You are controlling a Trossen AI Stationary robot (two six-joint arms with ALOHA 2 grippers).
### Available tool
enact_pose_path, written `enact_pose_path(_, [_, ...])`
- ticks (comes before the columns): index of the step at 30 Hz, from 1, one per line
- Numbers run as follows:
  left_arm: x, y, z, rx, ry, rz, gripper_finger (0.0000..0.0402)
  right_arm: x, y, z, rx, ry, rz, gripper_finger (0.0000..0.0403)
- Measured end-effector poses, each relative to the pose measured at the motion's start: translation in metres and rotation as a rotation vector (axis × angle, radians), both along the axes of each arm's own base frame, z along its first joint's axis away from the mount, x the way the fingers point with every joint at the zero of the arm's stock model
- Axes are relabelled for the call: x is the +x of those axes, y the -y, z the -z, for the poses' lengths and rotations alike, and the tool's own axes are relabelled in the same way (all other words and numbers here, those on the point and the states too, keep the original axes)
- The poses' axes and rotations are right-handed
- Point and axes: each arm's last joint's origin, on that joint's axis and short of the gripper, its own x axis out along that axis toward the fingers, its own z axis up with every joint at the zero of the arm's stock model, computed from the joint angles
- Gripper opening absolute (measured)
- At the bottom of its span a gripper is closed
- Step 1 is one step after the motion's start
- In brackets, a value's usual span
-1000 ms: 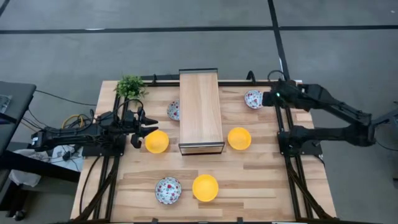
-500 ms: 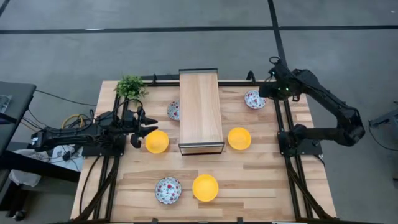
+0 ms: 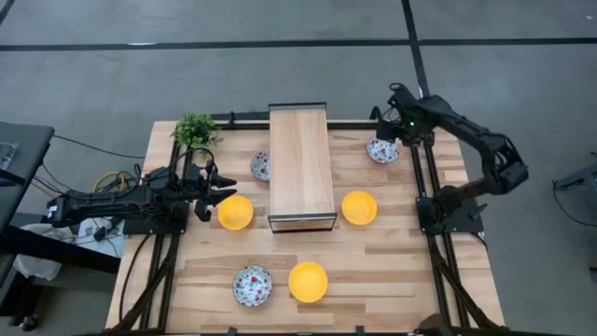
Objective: Pick & Place Mini bowls
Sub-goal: Put the right red patterned bowl on the shelf
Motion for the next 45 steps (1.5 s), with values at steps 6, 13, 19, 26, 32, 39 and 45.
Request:
enact_pose_path(6, [0.0,0.0,0.0,0.0,0.001,0.0,0.0131,0.001,0.002,0.008,0.049,-0.031,0.012,0.0192])
enact_pose_path(13, [0.0,0.0,0.0,0.0,0.002,0.0,0.0131,0.008,-0.004,0.007,0.067,-0.021,0.109,0.0189])
enact_pose_path(19, [0.0,0.0,0.0,0.001,0.005,0.0,0.0131,0.019,-0.012,0.007,0.069,-0.012,0.155,0.0187])
enact_pose_path(26, [0.0,0.0,0.0,0.001,0.005,0.0,0.0131,0.03,-0.022,0.008,0.076,-0.003,0.218,0.0187])
enact_pose_path(32, [0.0,0.0,0.0,0.001,0.005,0.0,0.0131,0.04,-0.031,0.008,0.076,0.011,0.265,0.0187])
enact_pose_path(39, [0.0,0.0,-0.001,0.001,0.005,0.0,0.0131,0.052,-0.036,0.007,0.02,0.041,0.367,0.0187])
enact_pose_path(45, [0.0,0.0,-0.001,0.001,0.005,0.0,0.0131,0.061,-0.044,0.007,-0.042,0.042,0.479,0.0187])
